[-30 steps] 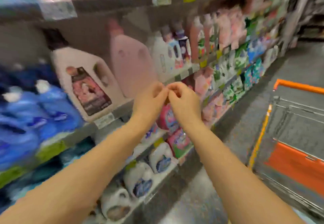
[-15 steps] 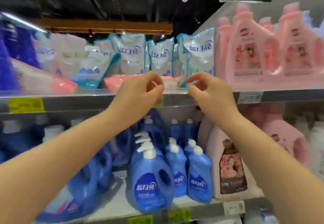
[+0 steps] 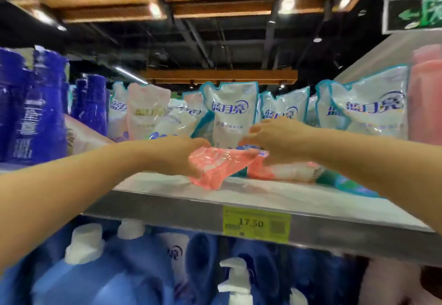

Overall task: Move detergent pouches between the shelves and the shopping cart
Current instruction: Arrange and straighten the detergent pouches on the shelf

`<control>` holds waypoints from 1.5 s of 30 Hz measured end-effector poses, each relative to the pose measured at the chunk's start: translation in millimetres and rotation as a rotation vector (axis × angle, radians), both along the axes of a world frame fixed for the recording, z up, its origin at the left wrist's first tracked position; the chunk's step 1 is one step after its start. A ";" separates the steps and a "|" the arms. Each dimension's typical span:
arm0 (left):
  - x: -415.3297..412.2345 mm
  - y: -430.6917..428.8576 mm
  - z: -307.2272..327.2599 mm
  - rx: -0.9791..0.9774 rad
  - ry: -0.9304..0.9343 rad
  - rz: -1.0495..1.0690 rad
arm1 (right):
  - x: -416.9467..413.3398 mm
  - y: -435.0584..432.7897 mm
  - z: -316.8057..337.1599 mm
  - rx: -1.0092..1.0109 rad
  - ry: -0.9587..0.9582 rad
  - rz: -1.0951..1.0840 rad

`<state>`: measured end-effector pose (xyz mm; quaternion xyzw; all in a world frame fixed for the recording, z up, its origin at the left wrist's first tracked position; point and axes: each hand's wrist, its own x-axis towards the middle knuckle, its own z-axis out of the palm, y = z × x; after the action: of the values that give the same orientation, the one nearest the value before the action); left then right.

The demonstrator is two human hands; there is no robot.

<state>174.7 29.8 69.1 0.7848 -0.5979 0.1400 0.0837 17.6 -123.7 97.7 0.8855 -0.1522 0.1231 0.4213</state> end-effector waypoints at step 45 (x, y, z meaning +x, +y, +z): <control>-427.3 281.7 -147.3 -0.339 1.753 -1.215 | -412.7 465.0 -221.8 1.380 -1.774 0.168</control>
<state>-252.6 311.6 -78.2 0.1620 -0.5920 -0.4543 0.6457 -395.1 341.3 -124.1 0.5359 -0.3734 0.6265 -0.4253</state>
